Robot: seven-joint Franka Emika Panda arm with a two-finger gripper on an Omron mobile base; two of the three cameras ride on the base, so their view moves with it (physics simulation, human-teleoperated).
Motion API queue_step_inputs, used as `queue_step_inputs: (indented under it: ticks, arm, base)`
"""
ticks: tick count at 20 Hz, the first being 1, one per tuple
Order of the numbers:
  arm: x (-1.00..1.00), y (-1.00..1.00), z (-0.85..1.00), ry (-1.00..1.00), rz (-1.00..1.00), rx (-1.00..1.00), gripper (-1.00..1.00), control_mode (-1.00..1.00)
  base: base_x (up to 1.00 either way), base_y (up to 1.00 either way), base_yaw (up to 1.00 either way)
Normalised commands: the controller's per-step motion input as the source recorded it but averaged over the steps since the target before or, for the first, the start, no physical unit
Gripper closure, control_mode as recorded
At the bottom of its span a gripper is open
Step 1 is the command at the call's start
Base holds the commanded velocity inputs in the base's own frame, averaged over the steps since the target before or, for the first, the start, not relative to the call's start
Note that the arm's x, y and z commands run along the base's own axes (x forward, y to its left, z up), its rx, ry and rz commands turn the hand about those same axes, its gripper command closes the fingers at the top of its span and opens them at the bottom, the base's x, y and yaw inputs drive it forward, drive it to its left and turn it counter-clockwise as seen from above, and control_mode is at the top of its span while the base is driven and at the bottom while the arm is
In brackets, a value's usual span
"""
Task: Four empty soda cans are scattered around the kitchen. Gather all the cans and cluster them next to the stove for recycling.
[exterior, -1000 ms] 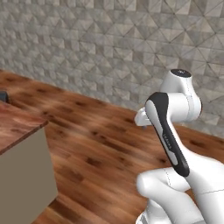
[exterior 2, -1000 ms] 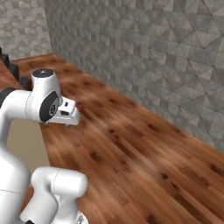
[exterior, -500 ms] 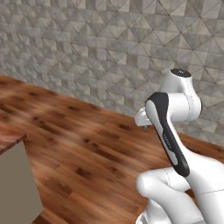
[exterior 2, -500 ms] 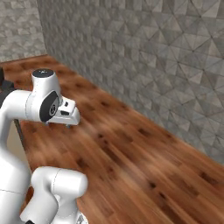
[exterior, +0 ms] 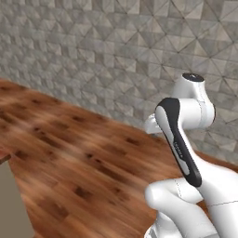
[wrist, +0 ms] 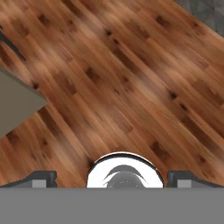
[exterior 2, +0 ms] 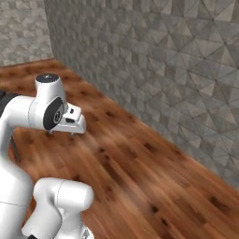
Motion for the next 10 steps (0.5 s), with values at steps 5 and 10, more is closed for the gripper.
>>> queue_step_inputs:
  ticks: [5,10]
  arm:
    - [0.0,0.0,0.0,0.0,0.0,0.0,-1.0,1.0]
    - [0.0,0.0,0.0,0.0,0.0,0.0,-1.0,1.0]
  base:
    - [0.46,-0.12,0.28]
    - [0.37,-0.13,0.35]
